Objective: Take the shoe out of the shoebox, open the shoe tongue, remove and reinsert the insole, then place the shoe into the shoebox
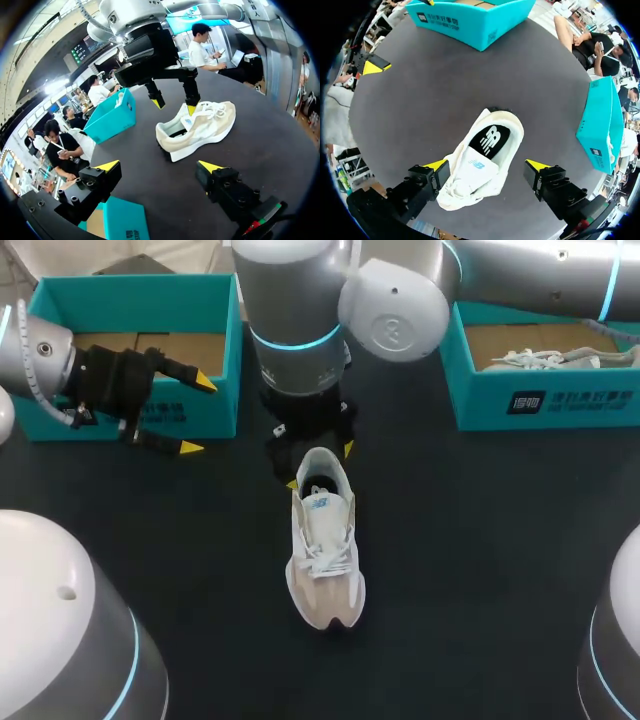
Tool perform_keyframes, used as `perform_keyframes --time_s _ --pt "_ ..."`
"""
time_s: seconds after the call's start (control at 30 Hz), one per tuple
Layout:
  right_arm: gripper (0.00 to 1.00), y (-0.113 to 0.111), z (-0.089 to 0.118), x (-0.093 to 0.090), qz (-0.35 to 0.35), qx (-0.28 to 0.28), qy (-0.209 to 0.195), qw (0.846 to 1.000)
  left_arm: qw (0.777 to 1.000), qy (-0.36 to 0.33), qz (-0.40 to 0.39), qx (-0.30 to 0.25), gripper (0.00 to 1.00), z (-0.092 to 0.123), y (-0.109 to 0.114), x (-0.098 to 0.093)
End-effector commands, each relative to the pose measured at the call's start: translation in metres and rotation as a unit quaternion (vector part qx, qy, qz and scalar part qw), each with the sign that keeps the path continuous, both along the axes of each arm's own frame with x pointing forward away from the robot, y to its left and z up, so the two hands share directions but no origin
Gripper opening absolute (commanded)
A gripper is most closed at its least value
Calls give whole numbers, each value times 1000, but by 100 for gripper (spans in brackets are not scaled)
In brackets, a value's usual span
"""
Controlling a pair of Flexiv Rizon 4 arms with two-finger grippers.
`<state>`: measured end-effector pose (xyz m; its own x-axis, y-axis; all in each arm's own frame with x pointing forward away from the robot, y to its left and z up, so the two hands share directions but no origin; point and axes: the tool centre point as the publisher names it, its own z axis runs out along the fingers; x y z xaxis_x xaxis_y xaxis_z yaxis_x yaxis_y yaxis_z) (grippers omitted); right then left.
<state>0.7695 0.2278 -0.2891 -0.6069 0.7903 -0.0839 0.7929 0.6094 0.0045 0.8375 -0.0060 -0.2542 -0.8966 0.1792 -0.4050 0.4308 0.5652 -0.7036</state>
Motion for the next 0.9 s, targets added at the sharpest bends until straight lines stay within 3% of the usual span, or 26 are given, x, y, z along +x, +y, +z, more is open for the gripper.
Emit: perform_keyframes --time_s 0.03,0.07,0.17,0.3,0.47,0.63,0.9 --pt "100 20 -11 6 247 6 -17 969 1000 0 0 2 100 1 -1 -1" --pt "100 21 -8 9 281 15 -27 959 1000 0 0 2 100 1 -1 -1" --pt "100 16 -6 22 333 -33 -8 942 1000 0 0 2 100 1 -1 -1" --pt "100 7 -6 40 360 -54 -21 931 1000 0 0 2 100 1 -1 -1" --pt "100 2 -12 56 427 -72 -28 901 1000 0 0 2 100 1 -1 -1" --pt "100 -2 -24 67 441 -78 -32 894 1000 0 0 2 100 1 -1 -1" --pt "100 -8 -49 74 421 -64 -37 904 1000 0 0 2 100 1 -1 -1"
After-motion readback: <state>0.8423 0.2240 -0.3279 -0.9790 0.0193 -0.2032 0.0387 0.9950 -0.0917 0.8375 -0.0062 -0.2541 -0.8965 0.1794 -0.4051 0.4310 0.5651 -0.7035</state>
